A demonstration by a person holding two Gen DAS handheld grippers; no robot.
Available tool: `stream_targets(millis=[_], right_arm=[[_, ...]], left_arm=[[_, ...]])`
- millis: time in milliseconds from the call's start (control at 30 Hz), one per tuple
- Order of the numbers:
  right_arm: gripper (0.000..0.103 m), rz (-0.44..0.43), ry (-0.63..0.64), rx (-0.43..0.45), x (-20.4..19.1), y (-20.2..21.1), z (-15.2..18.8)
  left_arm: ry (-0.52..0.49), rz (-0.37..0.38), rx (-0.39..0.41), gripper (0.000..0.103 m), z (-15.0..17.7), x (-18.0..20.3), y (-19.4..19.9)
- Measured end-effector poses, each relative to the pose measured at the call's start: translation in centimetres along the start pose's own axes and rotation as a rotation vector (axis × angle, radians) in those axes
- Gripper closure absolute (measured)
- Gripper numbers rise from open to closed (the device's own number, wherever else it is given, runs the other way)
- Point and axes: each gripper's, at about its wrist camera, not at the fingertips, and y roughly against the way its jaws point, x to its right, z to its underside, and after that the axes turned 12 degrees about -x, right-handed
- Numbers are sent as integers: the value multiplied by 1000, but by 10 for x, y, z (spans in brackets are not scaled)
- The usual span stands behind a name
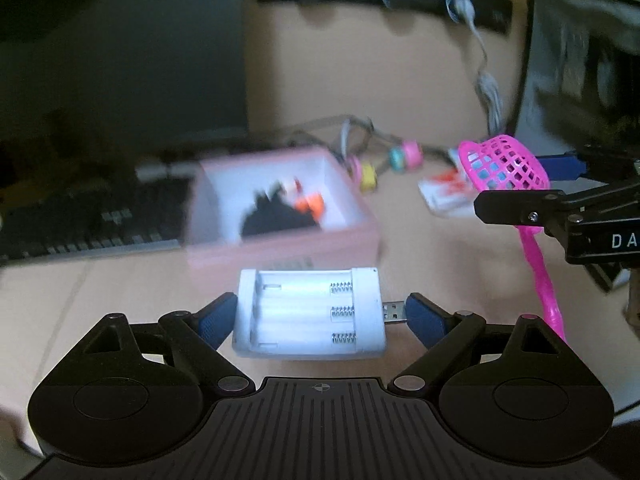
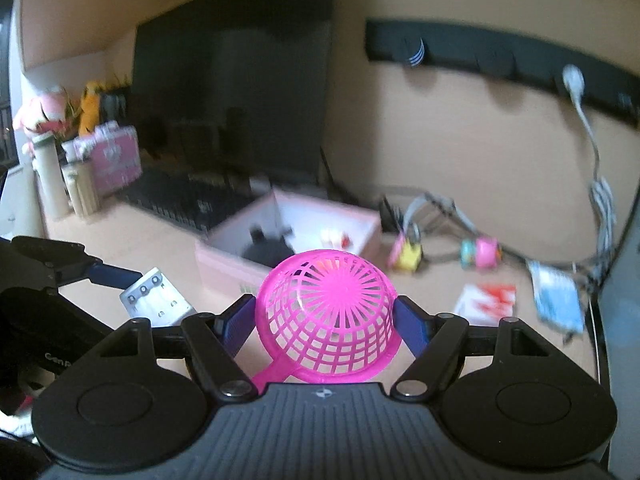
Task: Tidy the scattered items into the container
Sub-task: 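Carry the charger with the left tool and the net with the right tool into the pink box, releasing both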
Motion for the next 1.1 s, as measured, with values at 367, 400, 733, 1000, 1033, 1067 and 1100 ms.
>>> stream_targets(millis=[367,400,733,1000,1033,1067,1100], right_arm=[[28,17,32,187,-11,32,-55],[28,26,24,191,-10,33,-55],[28,121,-47,166,-3,40,-43],[28,163,-67,139,5,31,-45],[28,156,-73,129,8,27,-47],[28,146,-79,118,10,21,-49],[28,132,-84,109,12,15,-52]], left_arm=[[-7,-45,115,9,-40,-40,11],[-7,-38,113,9,-45,-44,7],[-27,-39,177,9,-121,-51,-51],[66,-25,113,2,-116,-63,-71],[64,-26,91,2,-104,-63,-71],[68,-24,65,2,-90,-63,-71],[78,-18,33,2,-75,-63,-71]])
